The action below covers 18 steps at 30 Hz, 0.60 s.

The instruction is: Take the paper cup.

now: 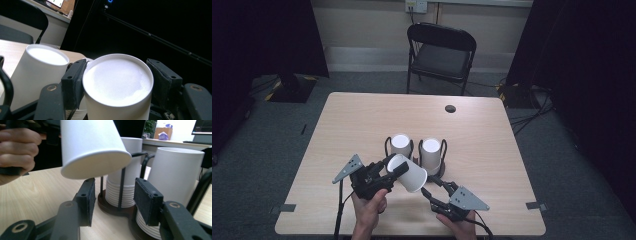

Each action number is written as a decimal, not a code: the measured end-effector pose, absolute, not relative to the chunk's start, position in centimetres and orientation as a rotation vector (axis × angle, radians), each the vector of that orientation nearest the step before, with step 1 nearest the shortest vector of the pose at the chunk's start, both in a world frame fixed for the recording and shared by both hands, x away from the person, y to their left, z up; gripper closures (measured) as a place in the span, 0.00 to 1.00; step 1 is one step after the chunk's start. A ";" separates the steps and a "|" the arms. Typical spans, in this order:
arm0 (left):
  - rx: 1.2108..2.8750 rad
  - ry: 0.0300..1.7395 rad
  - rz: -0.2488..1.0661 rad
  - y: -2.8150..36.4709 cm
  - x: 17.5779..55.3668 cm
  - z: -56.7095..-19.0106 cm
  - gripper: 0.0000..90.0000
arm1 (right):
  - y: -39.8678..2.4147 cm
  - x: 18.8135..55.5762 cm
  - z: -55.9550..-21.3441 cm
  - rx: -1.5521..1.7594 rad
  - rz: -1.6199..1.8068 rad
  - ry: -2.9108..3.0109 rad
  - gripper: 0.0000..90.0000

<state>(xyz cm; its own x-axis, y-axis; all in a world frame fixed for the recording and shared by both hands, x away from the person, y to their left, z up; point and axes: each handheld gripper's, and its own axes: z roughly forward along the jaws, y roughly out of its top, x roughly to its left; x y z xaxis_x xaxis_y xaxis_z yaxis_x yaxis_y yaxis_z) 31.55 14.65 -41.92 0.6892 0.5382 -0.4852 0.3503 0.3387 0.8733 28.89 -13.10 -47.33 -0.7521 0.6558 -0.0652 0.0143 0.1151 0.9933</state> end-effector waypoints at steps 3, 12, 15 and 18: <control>1.252 0.865 0.099 14.8 31.7 -42.4 0.39 | -12.9 29.0 -47.4 0.625 1.692 1.879 0.59; 1.249 0.877 -0.004 15.0 32.2 -43.0 0.39 | -12.9 29.4 -47.4 0.579 1.679 1.861 0.58; 1.230 0.883 -0.046 15.0 32.4 -43.2 0.39 | -12.9 29.5 -47.3 0.568 1.691 1.859 0.60; 1.222 0.894 -0.074 15.1 32.6 -43.5 0.39 | -12.9 29.6 -47.0 0.564 1.698 1.870 0.64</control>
